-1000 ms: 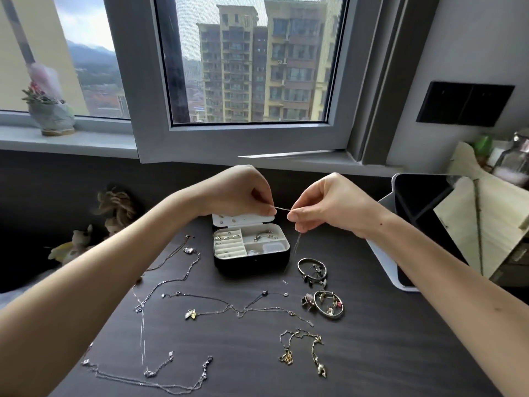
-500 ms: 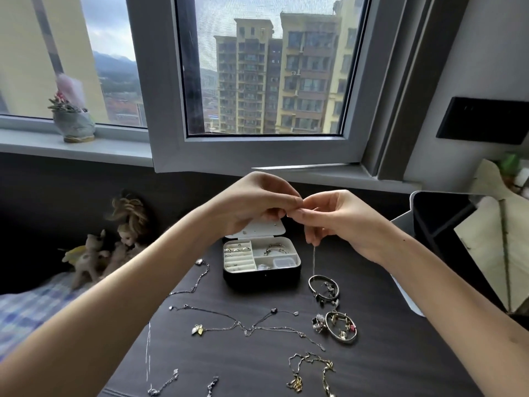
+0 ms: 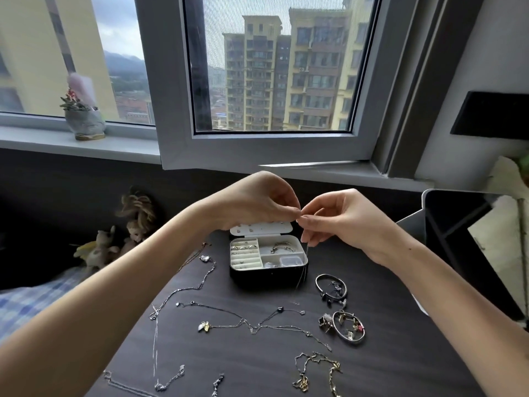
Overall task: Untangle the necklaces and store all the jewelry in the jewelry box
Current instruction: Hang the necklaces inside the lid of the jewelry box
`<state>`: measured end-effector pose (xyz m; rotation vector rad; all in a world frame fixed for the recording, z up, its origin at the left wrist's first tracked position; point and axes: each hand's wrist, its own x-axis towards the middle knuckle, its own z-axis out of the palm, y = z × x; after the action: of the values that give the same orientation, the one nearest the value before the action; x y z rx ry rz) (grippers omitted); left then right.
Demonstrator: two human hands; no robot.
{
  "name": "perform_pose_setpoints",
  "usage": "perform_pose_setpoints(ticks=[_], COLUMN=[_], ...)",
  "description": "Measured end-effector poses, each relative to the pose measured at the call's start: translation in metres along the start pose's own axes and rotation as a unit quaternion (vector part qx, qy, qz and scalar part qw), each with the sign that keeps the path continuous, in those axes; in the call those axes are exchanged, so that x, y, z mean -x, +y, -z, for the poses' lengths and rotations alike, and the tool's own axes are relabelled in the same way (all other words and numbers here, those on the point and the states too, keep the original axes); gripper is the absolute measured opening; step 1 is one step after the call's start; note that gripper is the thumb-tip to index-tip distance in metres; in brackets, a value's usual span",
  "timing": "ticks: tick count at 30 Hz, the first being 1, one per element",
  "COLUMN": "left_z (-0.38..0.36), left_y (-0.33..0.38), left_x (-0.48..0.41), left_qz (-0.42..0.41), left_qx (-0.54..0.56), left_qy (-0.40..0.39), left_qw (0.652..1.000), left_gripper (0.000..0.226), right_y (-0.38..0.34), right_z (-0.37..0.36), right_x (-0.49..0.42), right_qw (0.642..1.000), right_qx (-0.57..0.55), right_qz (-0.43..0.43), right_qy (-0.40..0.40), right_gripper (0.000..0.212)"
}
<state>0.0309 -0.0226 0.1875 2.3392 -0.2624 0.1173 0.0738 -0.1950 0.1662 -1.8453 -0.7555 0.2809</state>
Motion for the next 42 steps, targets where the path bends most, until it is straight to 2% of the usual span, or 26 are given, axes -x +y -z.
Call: perform_pose_setpoints(ticks=[4, 8, 14, 16, 20, 24, 34, 38, 42], left_z=[0.001, 0.001, -0.005, -0.007, -0.013, -0.016, -0.02, -0.025, -0.034], left_y=[-0.001, -0.009, -0.018, -0.021, -0.025, -0.027, -0.023, -0.022, -0.027], left_x=[-0.002, 0.0, 0.002, 0.003, 0.003, 0.004, 0.004, 0.003, 0.006], left_qz=[-0.003, -0.003, -0.004, 0.004, 0.016, 0.001, -0.012, 0.024, 0.072], left_qx=[0.017, 0.087, 0.191, 0.227, 0.266, 0.288, 0.284, 0.296, 0.318], left_qy=[-0.004, -0.024, -0.035, -0.034, -0.032, -0.014, 0.002, 0.024, 0.016], left_qw=[1.0, 0.996, 0.981, 0.973, 0.963, 0.957, 0.959, 0.954, 0.945], left_gripper=[0.006, 0.003, 0.011, 0.02, 0.012, 0.011, 0.018, 0.015, 0.015], right_y=[0.0, -0.001, -0.001, -0.001, 0.001, 0.004, 0.006, 0.005, 0.005], right_z=[0.001, 0.004, 0.005, 0.005, 0.004, 0.002, -0.003, -0.005, -0.003], right_x=[0.002, 0.003, 0.003, 0.003, 0.001, 0.001, 0.003, 0.005, 0.002], right_qw=[1.0, 1.0, 0.995, 0.995, 0.997, 0.998, 0.998, 0.997, 0.994], right_qx=[0.015, 0.013, -0.102, -0.102, -0.072, -0.054, -0.04, -0.058, -0.057], right_qz=[0.012, 0.012, -0.011, -0.019, -0.023, -0.034, -0.034, -0.023, -0.004], right_qy=[0.006, 0.025, 0.005, 0.003, 0.007, 0.006, 0.02, 0.034, 0.095], right_gripper=[0.003, 0.002, 0.011, 0.012, 0.012, 0.005, 0.01, 0.007, 0.011])
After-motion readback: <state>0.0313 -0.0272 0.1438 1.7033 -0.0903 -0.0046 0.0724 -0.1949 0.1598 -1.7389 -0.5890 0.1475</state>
